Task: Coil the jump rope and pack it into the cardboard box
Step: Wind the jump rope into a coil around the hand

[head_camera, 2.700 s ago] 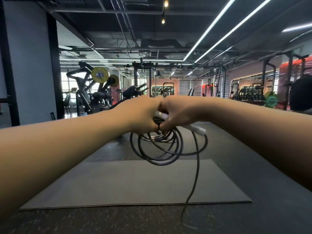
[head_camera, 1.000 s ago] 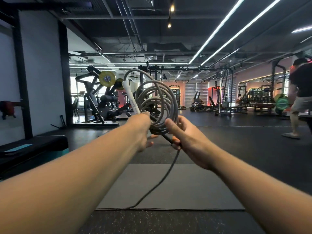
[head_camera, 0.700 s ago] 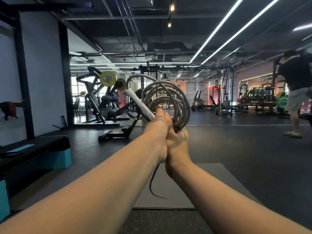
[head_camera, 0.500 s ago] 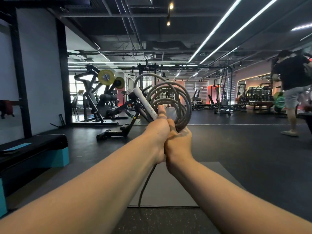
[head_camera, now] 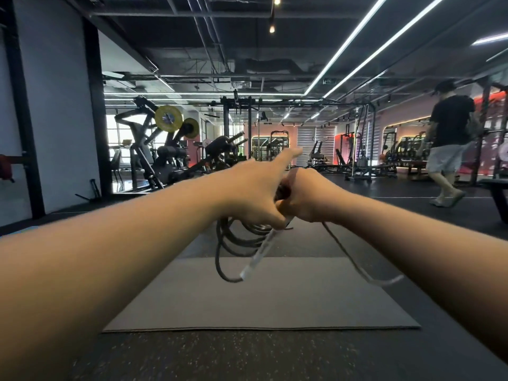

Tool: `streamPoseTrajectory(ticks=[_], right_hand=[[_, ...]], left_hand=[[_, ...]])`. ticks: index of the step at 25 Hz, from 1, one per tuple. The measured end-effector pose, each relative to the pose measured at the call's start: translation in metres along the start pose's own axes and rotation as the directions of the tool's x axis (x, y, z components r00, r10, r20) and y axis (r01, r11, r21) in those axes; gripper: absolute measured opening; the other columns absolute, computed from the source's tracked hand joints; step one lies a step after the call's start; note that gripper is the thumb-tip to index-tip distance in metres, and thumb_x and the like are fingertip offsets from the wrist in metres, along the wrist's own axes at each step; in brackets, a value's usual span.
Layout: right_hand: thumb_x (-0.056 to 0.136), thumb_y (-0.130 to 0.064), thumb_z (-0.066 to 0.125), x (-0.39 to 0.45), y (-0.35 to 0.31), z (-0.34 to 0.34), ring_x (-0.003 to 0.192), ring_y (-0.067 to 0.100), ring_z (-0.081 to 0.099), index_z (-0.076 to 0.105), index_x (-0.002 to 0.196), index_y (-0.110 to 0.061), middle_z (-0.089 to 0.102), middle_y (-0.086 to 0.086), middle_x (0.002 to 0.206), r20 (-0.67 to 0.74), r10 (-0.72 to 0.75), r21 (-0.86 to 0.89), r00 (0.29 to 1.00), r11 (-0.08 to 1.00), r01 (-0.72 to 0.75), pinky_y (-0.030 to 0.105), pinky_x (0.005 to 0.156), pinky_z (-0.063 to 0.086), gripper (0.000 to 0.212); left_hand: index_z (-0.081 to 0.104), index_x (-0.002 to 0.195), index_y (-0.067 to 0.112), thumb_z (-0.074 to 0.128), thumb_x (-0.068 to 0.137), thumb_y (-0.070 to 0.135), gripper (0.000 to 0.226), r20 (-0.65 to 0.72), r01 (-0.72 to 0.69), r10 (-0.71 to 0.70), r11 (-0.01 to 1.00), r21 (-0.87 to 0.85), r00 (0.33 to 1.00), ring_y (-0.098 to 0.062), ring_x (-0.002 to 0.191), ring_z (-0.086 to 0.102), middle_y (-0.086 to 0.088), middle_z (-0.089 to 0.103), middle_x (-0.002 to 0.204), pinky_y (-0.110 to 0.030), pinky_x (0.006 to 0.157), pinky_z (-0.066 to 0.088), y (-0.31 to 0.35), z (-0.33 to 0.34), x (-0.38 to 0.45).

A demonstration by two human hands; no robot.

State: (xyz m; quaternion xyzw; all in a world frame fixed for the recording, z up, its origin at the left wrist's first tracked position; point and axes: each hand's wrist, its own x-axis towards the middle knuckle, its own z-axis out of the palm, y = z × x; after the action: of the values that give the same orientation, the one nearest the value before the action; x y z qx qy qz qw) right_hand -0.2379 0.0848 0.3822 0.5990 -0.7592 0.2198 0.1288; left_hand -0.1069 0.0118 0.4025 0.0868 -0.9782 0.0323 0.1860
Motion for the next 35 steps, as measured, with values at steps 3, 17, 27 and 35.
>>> streamPoseTrajectory(ticks=[3, 17, 27, 35], right_hand=[[0.074, -0.014, 0.081, 0.004, -0.009, -0.008, 0.075, 0.023, 0.056, 0.071, 0.095, -0.007, 0.063, 0.003, 0.082, 0.062, -0.114, -0.174, 0.992, 0.977, 0.123, 0.03, 0.061, 0.042, 0.024], [0.092, -0.029, 0.071, -0.005, -0.001, -0.022, 0.096, 0.029, 0.061, 0.057, 0.113, -0.015, 0.065, 0.008, 0.11, 0.226, -0.172, -0.051, 0.959, 0.981, 0.188, 0.039, 0.084, 0.05, 0.029], [0.093, -0.025, 0.072, -0.02, 0.004, -0.028, 0.077, 0.018, 0.05, 0.048, 0.125, -0.015, 0.051, 0.012, 0.106, 0.268, -0.101, 0.54, 0.958, 0.839, -0.063, 0.03, 0.065, 0.047, 0.041], [0.093, -0.047, 0.067, -0.02, 0.012, -0.033, 0.058, 0.017, 0.052, 0.069, 0.106, -0.01, 0.059, 0.007, 0.07, 0.19, -0.111, 0.477, 0.975, 0.879, 0.008, 0.027, 0.049, 0.047, 0.039]], left_hand=[[-0.004, 0.159, 0.031, 0.095, 0.062, 0.035, 0.139, 0.123, 0.087, -0.071, 0.987, -0.132, 0.99, -0.027, 0.113, 0.061, -0.004, 0.062, 0.128, -0.033, 0.095, 0.046, -0.003, 0.001, 0.023], [0.073, 0.103, 0.018, 0.094, 0.062, 0.034, 0.049, 0.144, 0.246, -0.199, 0.775, -0.582, 0.969, -0.017, 0.079, 0.064, -0.007, 0.075, 0.093, -0.027, 0.062, 0.05, -0.018, 0.03, 0.001], [0.076, 0.087, 0.02, 0.08, 0.082, 0.025, 0.008, 0.093, 0.188, -0.189, 0.587, -0.787, 0.978, -0.009, 0.049, 0.042, 0.004, 0.061, 0.059, -0.021, 0.046, 0.03, -0.015, 0.046, -0.012], [0.082, 0.096, 0.016, 0.076, 0.081, 0.038, 0.027, 0.095, 0.214, -0.214, 0.645, -0.733, 0.972, -0.018, 0.055, 0.037, -0.003, 0.052, 0.059, -0.023, 0.049, 0.026, -0.044, 0.016, -0.023]])
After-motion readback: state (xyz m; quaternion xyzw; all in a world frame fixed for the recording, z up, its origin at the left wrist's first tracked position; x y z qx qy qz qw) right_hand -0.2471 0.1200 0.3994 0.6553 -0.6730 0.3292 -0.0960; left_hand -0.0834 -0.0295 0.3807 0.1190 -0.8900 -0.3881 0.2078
